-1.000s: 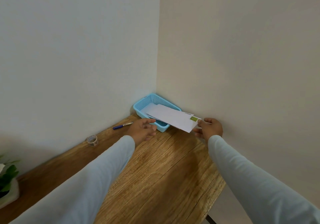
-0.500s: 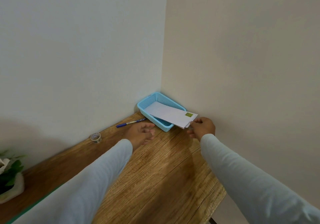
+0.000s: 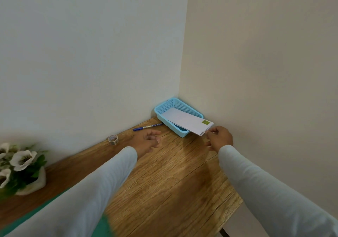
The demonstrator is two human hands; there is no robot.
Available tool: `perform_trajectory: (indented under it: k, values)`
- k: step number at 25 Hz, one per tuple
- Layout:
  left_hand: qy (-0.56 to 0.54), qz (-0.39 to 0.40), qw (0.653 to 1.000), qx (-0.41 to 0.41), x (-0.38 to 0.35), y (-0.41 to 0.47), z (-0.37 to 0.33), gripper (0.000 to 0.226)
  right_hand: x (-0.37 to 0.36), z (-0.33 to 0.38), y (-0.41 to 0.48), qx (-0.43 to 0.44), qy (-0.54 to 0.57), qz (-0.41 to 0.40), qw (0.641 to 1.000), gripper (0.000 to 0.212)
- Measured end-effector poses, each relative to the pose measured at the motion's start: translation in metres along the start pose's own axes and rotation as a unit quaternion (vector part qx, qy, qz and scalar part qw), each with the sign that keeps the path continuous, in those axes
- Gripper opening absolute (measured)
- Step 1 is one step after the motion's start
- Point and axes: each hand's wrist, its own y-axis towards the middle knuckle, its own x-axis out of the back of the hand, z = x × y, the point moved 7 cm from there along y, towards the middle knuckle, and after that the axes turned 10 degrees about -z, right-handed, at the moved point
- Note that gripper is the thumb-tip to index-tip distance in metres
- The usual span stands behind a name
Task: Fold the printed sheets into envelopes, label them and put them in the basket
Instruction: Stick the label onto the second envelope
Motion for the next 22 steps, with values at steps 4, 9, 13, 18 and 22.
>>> perform_trajectory:
  k: [4,9,13,18,22]
  values:
    - [0.039,-0.040,0.998,-0.028,0.035,-0.034,0.021,0.028,-0.015,0.011,-0.046,0.070,-0.022,0.057,0.996,0.007]
    - [0.140,-0.111,0.982,-0.061,0.087,-0.094,0.067,0.029,-0.058,0.021,-0.140,0.185,-0.145,0.172,0.957,0.028]
    - [0.344,-0.169,0.920,-0.082,0.132,-0.160,0.120,0.049,-0.099,0.014,-0.249,0.310,-0.243,0.291,0.872,0.051]
    - [0.485,-0.110,0.867,0.035,0.154,-0.217,0.193,0.081,-0.132,-0.004,-0.336,0.424,-0.348,0.346,0.761,0.070]
    - [0.520,-0.082,0.850,0.014,0.147,-0.223,0.203,0.085,-0.140,-0.014,-0.360,0.449,-0.380,0.357,0.726,0.068]
